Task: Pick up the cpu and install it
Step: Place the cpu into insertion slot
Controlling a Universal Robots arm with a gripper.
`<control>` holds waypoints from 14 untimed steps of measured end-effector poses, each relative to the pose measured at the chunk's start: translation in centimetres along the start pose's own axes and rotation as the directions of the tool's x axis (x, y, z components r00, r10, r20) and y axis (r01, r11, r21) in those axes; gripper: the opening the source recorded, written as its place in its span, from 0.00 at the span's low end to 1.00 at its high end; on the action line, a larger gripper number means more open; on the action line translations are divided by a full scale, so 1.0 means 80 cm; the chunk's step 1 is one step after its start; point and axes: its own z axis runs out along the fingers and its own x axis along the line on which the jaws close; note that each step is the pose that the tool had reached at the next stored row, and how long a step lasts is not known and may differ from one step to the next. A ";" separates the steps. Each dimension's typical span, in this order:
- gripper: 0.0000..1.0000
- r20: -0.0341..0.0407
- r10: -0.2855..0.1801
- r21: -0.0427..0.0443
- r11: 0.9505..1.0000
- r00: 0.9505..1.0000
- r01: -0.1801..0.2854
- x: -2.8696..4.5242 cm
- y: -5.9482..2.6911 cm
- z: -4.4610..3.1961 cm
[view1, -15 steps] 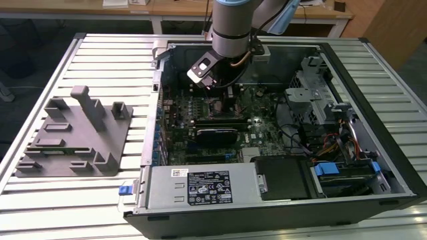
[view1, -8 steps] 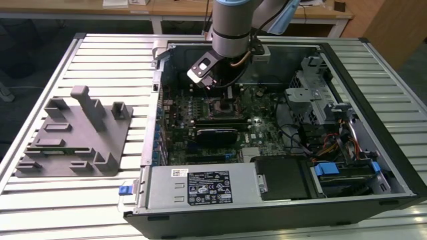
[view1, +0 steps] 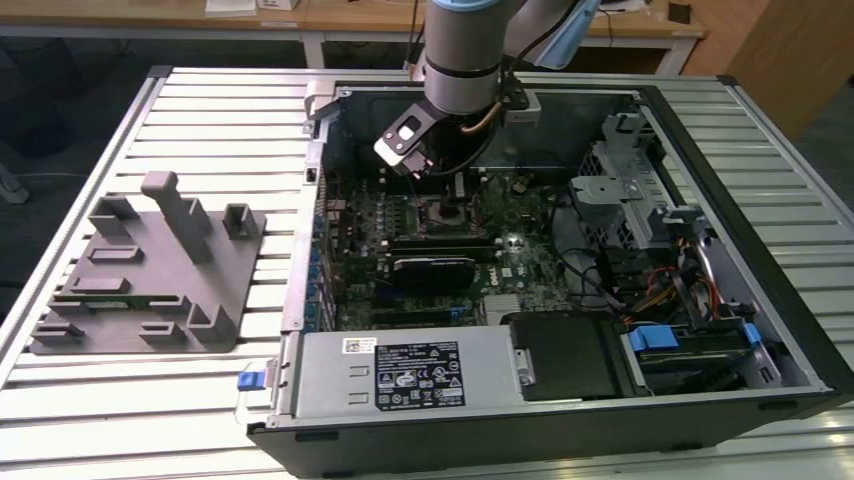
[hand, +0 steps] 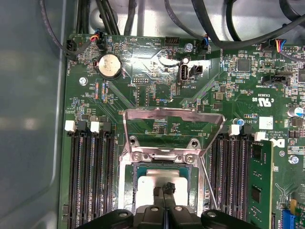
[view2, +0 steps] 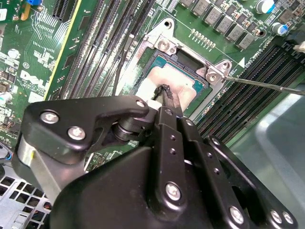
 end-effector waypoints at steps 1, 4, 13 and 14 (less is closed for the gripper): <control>0.11 0.000 0.000 0.000 1.000 1.000 0.000 0.0000 0.000 0.0000; 0.11 -0.006 0.000 0.000 1.000 1.000 0.000 -0.0001 0.000 0.0009; 0.11 -0.007 0.000 0.000 1.000 1.000 0.000 -0.0001 0.000 0.0053; 0.11 -0.007 0.000 0.000 1.000 1.000 0.000 -0.0001 0.000 0.0056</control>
